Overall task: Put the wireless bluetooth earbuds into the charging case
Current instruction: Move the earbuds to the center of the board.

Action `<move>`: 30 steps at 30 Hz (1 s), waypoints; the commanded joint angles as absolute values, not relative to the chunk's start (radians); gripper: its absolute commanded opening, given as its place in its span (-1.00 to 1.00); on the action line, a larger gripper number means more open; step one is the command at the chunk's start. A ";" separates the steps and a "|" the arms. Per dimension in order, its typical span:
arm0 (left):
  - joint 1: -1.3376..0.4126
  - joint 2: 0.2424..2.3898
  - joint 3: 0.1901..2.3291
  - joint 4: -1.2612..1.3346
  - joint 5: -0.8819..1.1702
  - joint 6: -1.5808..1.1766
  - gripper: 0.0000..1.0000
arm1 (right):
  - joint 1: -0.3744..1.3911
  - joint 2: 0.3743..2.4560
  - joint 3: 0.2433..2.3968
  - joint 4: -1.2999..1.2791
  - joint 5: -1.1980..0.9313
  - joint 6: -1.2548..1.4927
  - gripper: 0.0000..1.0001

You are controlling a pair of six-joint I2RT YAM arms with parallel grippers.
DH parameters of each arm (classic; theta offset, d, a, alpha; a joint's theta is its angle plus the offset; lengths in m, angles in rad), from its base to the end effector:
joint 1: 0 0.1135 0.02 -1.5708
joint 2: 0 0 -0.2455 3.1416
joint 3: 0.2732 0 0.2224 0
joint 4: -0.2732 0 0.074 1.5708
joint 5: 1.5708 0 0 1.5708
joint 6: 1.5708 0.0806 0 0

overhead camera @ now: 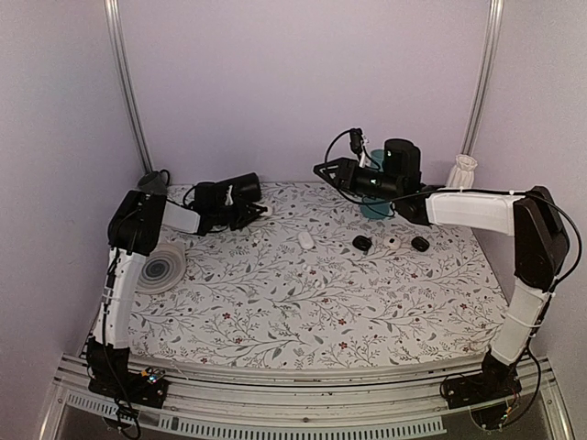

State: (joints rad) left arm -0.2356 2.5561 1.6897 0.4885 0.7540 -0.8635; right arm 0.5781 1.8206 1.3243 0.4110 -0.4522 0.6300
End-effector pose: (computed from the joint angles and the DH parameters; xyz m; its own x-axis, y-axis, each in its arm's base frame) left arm 0.5048 -0.1779 0.0759 -0.8327 -0.3699 -0.4119 0.2399 0.4295 -0.8706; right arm 0.3522 0.2719 0.2897 -0.5620 0.2661 -0.7832 -0.6497 0.4439 0.6171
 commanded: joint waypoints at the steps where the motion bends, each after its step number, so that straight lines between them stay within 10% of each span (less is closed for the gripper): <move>1: -0.245 2.587 1.721 0.420 0.813 -0.878 -1.00 | 0.566 1.770 1.299 0.408 -0.459 0.608 -0.07; 14: -0.276 2.544 1.689 0.181 0.796 -0.813 -1.00 | 0.551 1.731 1.258 0.410 -0.473 0.606 -0.07; 30: -0.354 2.348 1.254 0.492 0.785 -0.985 -1.00 | 0.548 1.687 1.181 0.431 -0.487 0.616 -0.07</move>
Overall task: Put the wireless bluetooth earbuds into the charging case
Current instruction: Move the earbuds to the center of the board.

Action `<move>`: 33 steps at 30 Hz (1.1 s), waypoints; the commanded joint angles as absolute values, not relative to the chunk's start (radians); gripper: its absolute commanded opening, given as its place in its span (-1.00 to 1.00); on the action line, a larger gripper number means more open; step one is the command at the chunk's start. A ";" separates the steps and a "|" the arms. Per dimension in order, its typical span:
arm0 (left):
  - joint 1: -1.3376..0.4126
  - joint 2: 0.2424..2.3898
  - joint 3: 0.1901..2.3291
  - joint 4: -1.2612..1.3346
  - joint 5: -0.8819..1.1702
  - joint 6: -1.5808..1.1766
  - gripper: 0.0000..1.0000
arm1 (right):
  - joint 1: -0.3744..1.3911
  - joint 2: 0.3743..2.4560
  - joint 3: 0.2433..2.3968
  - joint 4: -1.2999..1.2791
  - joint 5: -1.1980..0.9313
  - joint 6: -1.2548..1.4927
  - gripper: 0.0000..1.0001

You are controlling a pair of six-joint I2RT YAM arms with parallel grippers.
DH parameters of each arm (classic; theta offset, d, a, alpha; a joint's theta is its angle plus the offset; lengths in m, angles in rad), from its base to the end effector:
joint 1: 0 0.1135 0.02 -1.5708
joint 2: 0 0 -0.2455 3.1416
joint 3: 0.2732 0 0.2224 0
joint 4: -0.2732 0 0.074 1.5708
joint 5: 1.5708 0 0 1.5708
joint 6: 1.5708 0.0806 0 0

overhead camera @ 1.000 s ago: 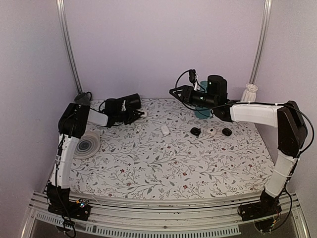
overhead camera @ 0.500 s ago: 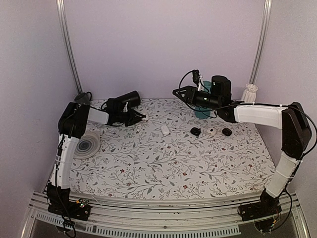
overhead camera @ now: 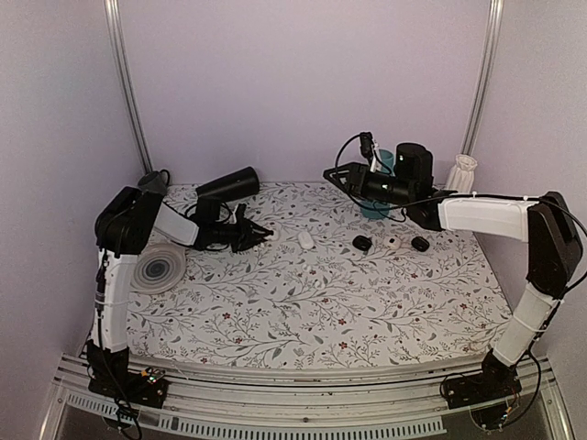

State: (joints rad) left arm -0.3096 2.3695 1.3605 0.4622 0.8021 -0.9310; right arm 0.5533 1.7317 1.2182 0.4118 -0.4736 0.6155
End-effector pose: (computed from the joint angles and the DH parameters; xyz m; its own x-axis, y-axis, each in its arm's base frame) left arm 0.4317 -0.1989 0.0679 -0.9347 -0.2865 -0.2101 0.0783 0.4107 -0.9084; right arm 0.3383 0.2521 0.2881 -0.5634 0.2559 -0.7855 -0.6472 0.4543 0.6122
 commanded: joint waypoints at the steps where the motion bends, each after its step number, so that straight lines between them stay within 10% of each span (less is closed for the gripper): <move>1: -0.363 2.334 1.223 0.512 0.778 -0.993 -1.00 | 0.548 1.684 1.173 0.436 -0.488 0.617 -0.07; 19: -0.654 2.167 0.785 1.031 0.561 -1.306 -1.00 | 0.549 1.580 1.009 0.449 -0.497 0.621 -0.07; 33: -0.550 1.836 0.750 0.954 0.706 -0.875 -1.00 | 0.617 1.589 1.052 0.263 -0.514 0.431 -0.02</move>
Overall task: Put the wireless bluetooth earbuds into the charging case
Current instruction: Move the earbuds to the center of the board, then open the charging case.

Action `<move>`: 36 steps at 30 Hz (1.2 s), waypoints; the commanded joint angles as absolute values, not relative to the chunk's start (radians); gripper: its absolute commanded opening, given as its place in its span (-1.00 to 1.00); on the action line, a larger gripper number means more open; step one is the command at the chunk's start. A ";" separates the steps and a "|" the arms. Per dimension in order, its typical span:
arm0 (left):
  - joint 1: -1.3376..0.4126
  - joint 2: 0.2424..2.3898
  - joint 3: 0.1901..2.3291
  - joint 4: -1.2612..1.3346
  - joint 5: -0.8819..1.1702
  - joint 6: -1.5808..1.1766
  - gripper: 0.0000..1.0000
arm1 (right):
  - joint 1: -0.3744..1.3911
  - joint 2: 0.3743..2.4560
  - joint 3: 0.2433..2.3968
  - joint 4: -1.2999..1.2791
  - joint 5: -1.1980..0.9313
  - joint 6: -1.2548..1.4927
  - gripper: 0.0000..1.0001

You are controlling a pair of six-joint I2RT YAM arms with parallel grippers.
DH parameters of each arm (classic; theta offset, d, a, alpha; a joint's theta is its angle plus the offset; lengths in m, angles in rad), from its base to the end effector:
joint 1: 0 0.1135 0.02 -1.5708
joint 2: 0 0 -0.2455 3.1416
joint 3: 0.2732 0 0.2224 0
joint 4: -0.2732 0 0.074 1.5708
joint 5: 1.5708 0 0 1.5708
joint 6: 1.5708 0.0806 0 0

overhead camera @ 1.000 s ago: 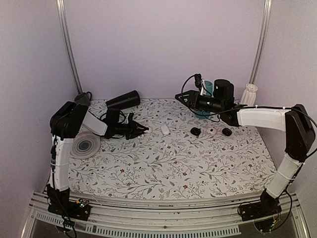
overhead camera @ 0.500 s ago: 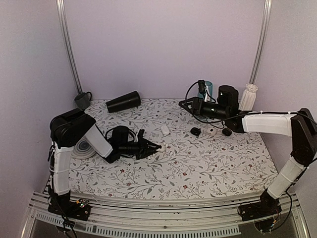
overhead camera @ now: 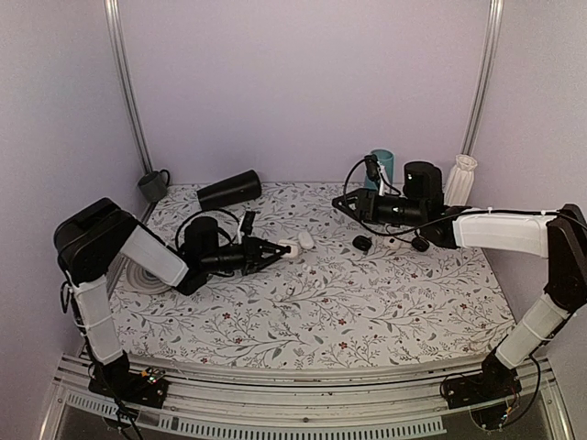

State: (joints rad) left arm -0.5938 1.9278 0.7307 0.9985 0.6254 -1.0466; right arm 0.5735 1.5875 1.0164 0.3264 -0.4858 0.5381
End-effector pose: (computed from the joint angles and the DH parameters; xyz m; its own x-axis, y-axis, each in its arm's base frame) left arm 0.2856 -0.2497 0.1386 -0.8864 -0.2485 -0.3907 0.3236 0.2712 -0.9065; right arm 0.2968 0.2365 0.2585 -0.6157 0.1419 -0.7751 -0.6344 0.4942 0.5944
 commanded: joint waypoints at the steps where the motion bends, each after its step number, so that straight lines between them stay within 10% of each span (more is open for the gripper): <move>1: -0.543 1.815 0.750 0.937 0.724 -0.840 -1.00 | 0.629 1.590 1.052 0.264 -0.528 0.409 -0.01; 18: -0.563 1.469 0.781 0.654 0.783 -0.335 -1.00 | 0.777 1.605 1.132 0.381 -0.696 0.279 0.47; 36: -0.641 1.384 0.796 0.699 0.811 -0.293 -1.00 | 0.794 1.677 1.201 0.367 -0.647 0.271 0.51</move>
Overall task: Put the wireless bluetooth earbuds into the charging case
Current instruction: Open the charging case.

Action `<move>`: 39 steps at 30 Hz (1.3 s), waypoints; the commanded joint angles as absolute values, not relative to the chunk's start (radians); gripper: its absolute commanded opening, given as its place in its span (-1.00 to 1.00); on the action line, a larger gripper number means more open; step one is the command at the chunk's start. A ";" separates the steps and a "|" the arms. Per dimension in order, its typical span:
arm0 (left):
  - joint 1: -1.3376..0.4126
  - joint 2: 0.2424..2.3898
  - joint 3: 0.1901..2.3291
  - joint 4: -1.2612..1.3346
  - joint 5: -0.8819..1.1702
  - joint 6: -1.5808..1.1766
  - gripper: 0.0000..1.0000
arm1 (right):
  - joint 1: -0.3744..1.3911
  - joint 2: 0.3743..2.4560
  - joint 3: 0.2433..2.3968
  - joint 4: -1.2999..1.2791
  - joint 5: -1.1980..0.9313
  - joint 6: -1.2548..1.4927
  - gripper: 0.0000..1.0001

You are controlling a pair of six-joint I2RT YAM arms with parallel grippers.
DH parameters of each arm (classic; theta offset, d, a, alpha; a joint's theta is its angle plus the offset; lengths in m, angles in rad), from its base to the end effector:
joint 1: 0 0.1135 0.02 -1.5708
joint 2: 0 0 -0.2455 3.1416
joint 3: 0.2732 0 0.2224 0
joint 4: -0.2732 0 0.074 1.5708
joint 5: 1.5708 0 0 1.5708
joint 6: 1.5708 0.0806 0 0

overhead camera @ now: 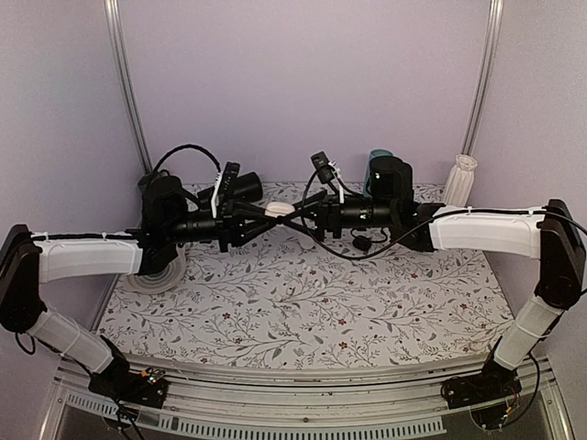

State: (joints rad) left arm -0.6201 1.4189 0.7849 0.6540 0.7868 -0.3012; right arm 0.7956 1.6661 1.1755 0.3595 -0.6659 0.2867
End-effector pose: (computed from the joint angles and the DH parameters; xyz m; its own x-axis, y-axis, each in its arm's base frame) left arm 0.2287 -0.2335 0.2803 -0.2771 -0.0595 -0.9590 0.9469 0.1524 -0.2831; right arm 0.2421 0.3182 0.2920 -0.3678 -0.0576 -0.9281 -0.9240 0.1347 0.3578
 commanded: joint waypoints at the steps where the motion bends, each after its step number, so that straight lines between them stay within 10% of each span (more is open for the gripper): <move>1: -0.644 1.383 0.797 0.697 0.817 -0.291 -1.00 | 0.794 1.675 1.201 0.368 -0.643 0.273 0.51; 39: -0.670 1.336 0.728 0.632 0.624 -0.146 -1.00 | 0.721 1.594 1.165 0.442 -0.687 0.426 0.50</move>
State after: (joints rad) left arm -0.6746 1.3621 0.7448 0.6155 0.6983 -0.1635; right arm 0.7273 1.6547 1.1751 0.4294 -0.7105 0.4118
